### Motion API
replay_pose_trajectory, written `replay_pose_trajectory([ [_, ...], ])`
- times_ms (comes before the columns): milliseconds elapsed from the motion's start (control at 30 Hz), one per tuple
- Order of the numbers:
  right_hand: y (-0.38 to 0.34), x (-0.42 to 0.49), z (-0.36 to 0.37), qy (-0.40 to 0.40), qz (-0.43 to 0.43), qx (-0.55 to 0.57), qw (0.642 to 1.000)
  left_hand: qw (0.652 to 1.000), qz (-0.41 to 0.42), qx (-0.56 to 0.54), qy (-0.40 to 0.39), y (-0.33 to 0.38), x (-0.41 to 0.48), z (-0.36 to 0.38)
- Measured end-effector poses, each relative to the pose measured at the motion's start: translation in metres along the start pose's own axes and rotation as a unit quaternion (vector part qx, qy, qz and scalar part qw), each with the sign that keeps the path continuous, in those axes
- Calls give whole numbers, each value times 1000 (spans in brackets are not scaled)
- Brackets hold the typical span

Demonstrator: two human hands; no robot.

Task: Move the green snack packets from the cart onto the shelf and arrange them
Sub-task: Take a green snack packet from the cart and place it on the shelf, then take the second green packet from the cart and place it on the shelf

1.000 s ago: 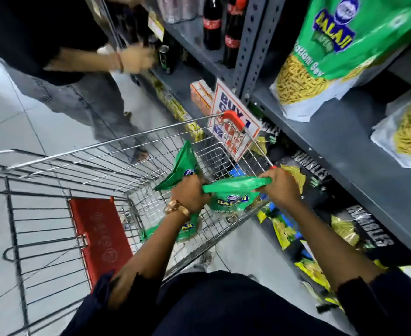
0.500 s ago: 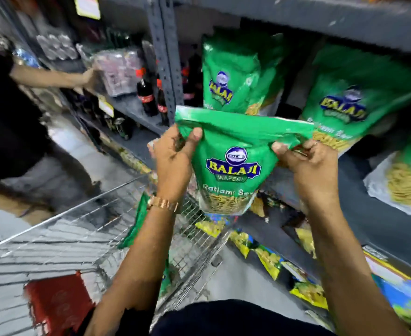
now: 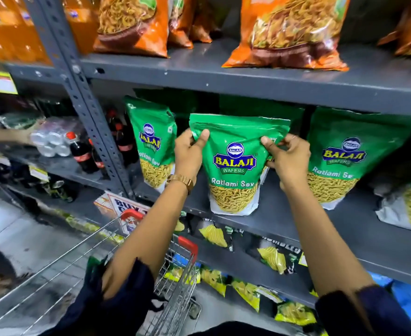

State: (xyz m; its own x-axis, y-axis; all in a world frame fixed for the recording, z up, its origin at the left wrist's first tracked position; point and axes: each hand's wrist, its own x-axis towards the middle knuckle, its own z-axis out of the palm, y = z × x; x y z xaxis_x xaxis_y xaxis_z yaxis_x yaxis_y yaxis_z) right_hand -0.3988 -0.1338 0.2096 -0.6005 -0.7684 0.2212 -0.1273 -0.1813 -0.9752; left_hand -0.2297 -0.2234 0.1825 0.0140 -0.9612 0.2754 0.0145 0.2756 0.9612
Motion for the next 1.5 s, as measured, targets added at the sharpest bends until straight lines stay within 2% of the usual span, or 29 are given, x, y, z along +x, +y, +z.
replay_pose_trajectory([
  [100, 9, 13, 0, 10, 15, -7, 1000, 1000, -5, -28, -11, -16, 10, 10],
  [267, 19, 25, -1, -19, 18, 8, 1000, 999, 2, -43, -27, -39, 25, 12],
  [367, 33, 21, -5, 19, 6, -9, 1000, 998, -31, -26, -49, -34, 15, 6],
  [433, 36, 3, -3, 92, -45, -58, 993, 998, -27, -24, -51, -25, 2, 3],
  [500, 30, -25, 3, 155, -133, -95, 974, 999, -18, -19, -39, -19, -12, -4],
  [567, 21, -59, 13, 172, -196, -85, 962, 1000, -12, -11, -18, -18, -28, -14],
  [600, 19, -75, 19, 158, -214, -74, 961, 1000, 1, -4, -1, -17, -38, -19],
  [667, 25, -106, 39, 79, -224, -52, 970, 999, 28, 14, 44, -20, -58, -35],
  [767, 47, -144, 71, -87, -190, -24, 978, 994, 29, 27, 101, -33, -88, -72],
  [833, 64, -165, 88, -198, -167, -28, 965, 991, 8, 42, 128, -47, -109, -107],
  [933, 90, -188, 102, -332, -159, -53, 928, 980, -42, 74, 179, -65, -152, -165],
  [1067, 123, -216, 124, -486, -88, -95, 865, 950, -137, 158, 230, -90, -219, -237],
  [1133, 148, -228, 143, -577, -26, -166, 799, 928, -213, 203, 230, -107, -252, -265],
  [1233, 183, -253, 180, -680, 9, -297, 670, 867, -339, 306, 199, -124, -299, -298],
  [1300, 203, -271, 196, -721, 24, -364, 589, 829, -411, 350, 147, -132, -327, -312],
  [1367, 223, -287, 206, -751, 63, -390, 530, 786, -474, 391, 69, -142, -353, -326],
  [1433, 243, -296, 210, -753, 93, -404, 511, 776, -522, 351, 46, -153, -373, -333],
  [1500, 258, -304, 213, -746, 75, -415, 515, 793, -543, 264, 83, -167, -384, -339],
])
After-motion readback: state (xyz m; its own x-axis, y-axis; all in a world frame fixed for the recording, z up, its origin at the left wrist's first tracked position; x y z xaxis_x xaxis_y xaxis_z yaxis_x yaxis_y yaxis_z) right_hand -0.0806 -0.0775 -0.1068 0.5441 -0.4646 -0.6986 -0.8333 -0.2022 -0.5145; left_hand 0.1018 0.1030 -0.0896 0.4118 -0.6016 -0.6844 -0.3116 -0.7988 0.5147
